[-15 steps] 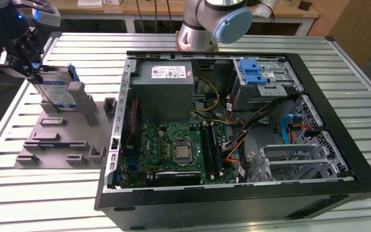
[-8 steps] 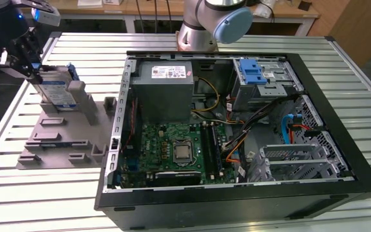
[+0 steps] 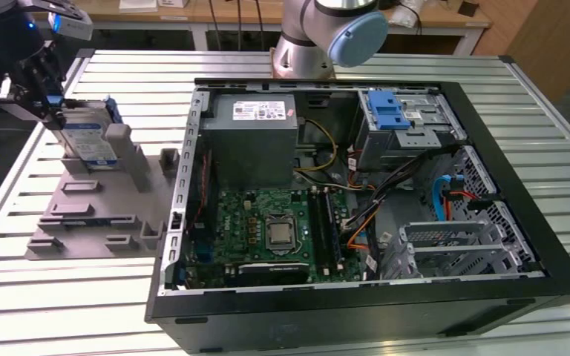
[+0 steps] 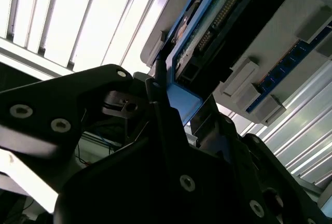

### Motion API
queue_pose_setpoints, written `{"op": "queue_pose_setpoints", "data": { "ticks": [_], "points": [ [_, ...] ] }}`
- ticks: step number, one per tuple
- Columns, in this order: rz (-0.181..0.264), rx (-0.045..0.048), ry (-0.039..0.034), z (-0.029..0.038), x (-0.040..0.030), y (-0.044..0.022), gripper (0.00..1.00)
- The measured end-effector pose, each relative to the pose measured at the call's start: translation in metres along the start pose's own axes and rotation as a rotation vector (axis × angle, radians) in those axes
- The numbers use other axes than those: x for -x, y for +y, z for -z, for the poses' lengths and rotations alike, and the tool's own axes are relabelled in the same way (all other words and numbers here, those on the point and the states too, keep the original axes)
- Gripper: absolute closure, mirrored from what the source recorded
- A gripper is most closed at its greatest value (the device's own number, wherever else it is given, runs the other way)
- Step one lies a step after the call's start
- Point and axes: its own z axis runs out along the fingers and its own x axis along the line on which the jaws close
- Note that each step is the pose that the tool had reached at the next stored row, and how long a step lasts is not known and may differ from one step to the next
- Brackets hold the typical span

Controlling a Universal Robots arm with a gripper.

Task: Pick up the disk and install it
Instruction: 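Pick up the disk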

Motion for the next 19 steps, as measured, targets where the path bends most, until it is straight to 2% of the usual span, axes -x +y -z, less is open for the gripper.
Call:
{"op": "queue_pose_setpoints", "data": {
  "ticks": [7,8,9,19],
  "points": [
    [0.001,0.0001,0.0001,0.0,0.0,0.0,0.57],
    [0.001,0.0,0.0001,0.0001,0.0,0.0,0.64],
    [0.001,0.0,0.0,0.0003,0.0,0.0,0.64],
    [0.001,0.0,0.0,0.0083,0.0002,0.0002,0.64]
  ]
}}
